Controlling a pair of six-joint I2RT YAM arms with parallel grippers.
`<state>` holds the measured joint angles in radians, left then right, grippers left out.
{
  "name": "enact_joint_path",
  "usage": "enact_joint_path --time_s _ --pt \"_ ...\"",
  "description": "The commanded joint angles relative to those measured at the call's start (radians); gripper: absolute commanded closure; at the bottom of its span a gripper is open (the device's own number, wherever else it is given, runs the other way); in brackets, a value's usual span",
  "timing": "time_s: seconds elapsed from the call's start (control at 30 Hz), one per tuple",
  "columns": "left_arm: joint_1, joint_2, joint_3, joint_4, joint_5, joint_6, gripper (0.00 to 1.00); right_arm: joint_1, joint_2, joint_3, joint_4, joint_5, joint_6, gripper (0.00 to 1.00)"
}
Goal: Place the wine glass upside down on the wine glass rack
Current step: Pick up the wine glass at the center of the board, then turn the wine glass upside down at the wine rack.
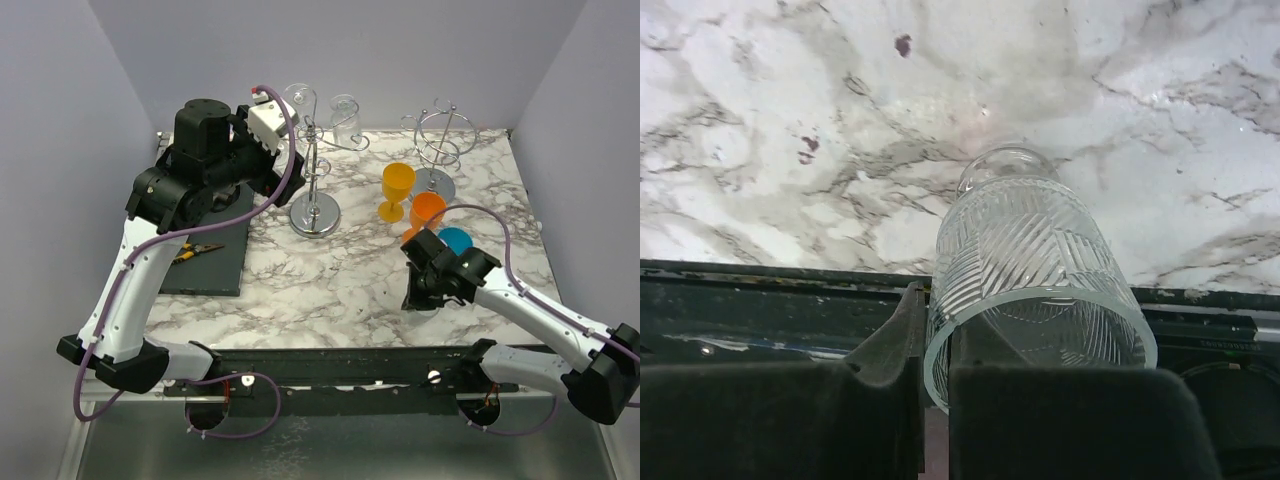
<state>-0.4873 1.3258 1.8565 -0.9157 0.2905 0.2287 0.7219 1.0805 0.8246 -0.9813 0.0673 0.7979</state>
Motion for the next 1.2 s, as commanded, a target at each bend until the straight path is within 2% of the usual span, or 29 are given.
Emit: enact_joint_path --time_s 0.0,0.23,0.43,0.77,0.87,1.17 --pt "0.000 -0.026 0.009 -0.005 0.002 0.003 0.01 0.030 0.010 0.085 0.042 0.063 0.024 1.00" --pt "0.000 -0.033 0.019 -0.014 0.007 -0.011 0.01 0.055 0.021 0.245 0.099 0.051 -0.011 1.00" --pt "0.000 -0.043 0.012 -0.020 0.052 -0.042 0.01 0.054 0.058 0.433 0.197 0.026 -0.106 1.00" --pt "0.000 -0.099 -0.159 -0.013 0.148 -0.120 0.01 0.056 0.214 0.776 0.346 -0.055 -0.253 1.00" --pt "0.000 -0.116 -0.212 0.019 0.168 -0.142 0.01 0.055 0.246 0.823 0.394 -0.119 -0.265 1.00" --pt "0.000 -0.093 -0.210 0.045 0.205 -0.181 0.01 0.055 0.249 0.825 0.550 -0.301 -0.251 1.00"
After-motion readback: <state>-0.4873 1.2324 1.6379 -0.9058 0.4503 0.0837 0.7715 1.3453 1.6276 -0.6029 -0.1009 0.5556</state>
